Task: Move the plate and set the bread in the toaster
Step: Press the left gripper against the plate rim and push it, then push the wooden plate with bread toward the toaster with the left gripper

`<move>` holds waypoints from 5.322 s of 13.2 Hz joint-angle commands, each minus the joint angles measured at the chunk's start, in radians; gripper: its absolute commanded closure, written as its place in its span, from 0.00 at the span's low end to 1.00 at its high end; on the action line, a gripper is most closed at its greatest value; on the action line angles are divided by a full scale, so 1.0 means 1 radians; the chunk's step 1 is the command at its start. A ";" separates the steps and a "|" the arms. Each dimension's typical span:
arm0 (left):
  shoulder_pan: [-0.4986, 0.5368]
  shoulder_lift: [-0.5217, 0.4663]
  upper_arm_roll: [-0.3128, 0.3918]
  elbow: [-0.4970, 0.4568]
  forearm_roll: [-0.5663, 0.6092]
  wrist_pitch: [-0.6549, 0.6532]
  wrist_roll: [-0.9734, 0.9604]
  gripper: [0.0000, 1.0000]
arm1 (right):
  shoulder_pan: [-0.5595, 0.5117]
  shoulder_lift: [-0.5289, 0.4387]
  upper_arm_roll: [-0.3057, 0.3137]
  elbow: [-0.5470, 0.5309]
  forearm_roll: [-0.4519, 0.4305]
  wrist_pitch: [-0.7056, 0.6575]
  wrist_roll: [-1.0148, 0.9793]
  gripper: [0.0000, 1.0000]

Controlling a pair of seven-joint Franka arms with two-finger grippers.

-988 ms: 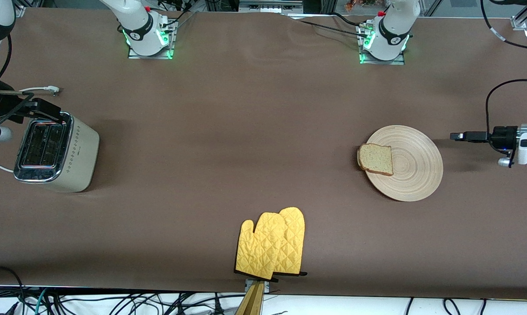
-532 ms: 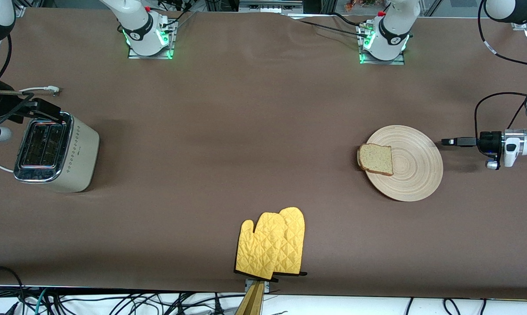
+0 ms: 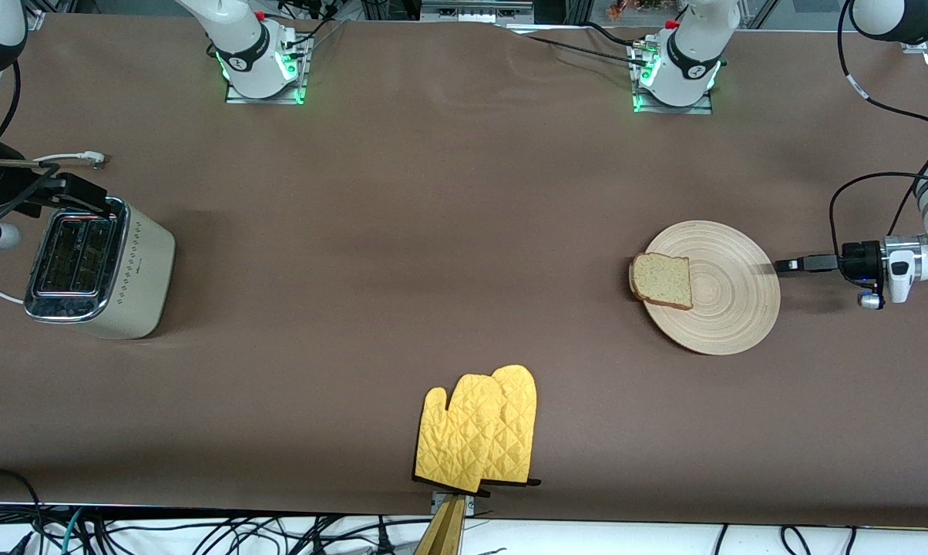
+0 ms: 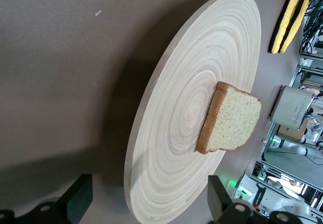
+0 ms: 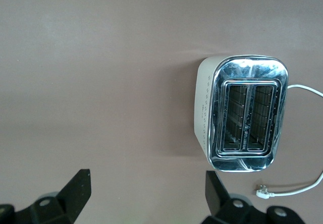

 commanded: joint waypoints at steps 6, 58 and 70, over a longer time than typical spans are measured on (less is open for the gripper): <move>-0.023 0.045 0.000 0.017 -0.047 0.022 0.015 0.86 | -0.006 0.003 0.002 0.014 -0.001 -0.016 0.003 0.00; -0.725 -0.094 -0.151 -0.045 -0.625 0.409 -0.234 0.00 | -0.009 0.003 -0.001 0.013 0.001 -0.016 0.003 0.00; -0.663 -0.713 -0.139 0.054 0.843 -0.069 -0.726 0.00 | 0.001 0.040 0.002 0.013 -0.007 -0.007 0.010 0.00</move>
